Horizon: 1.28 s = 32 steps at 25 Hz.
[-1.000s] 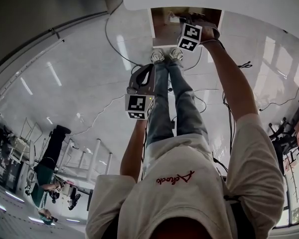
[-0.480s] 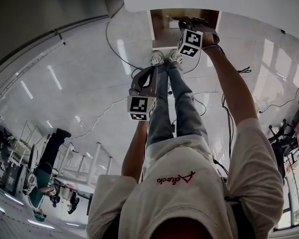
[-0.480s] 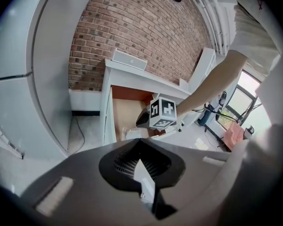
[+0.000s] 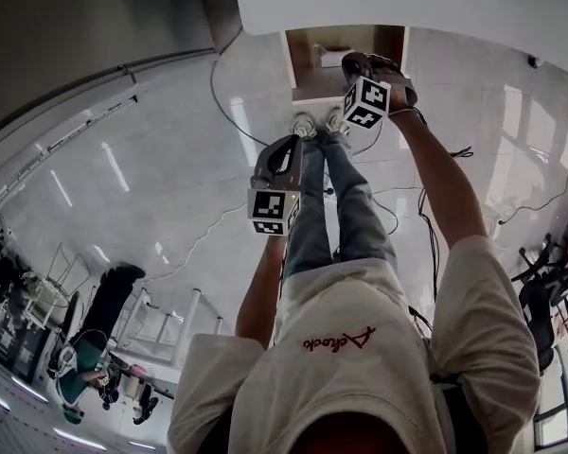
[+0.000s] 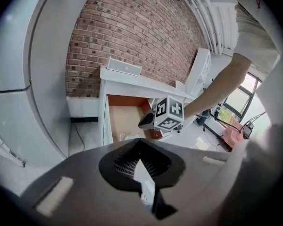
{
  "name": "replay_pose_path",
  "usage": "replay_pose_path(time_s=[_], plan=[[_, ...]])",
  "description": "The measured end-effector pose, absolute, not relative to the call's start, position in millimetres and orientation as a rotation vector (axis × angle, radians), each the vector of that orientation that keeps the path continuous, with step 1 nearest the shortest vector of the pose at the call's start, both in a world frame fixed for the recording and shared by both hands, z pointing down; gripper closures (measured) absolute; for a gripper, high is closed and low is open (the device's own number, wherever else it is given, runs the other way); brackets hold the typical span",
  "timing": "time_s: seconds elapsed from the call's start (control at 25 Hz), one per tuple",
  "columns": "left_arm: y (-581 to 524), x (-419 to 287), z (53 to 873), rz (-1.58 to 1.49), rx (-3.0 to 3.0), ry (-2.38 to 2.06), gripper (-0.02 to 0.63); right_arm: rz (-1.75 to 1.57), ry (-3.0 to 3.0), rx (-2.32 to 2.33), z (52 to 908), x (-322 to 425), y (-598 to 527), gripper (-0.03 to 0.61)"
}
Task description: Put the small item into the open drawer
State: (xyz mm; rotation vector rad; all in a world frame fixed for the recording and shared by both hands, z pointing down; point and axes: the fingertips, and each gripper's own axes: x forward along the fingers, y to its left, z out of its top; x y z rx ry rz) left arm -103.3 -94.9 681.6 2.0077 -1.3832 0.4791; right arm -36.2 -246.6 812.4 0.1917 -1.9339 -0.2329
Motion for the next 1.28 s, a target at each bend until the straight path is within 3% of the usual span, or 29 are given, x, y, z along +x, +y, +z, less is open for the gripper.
replay_pose_path(time_s=[0.24, 0.52, 1.28], plan=[[-96.5, -101.7, 669.3, 0.483, 2.045, -1.38, 0.604, 0.228, -2.143, 0.599, 754.9, -27.8, -250.4, 0.566], [-105.8, -108.4, 662.9, 0.467, 2.06, -1.402, 0.604, 0.492, -2.261, 0.883, 712.6, -12.7, -228.5, 0.566], [-122.9, -100.9, 549.2, 0.37, 2.249, -1.413, 0.604, 0.395, -2.419, 1.151, 540.1, 9.1, -190.9, 0.566]])
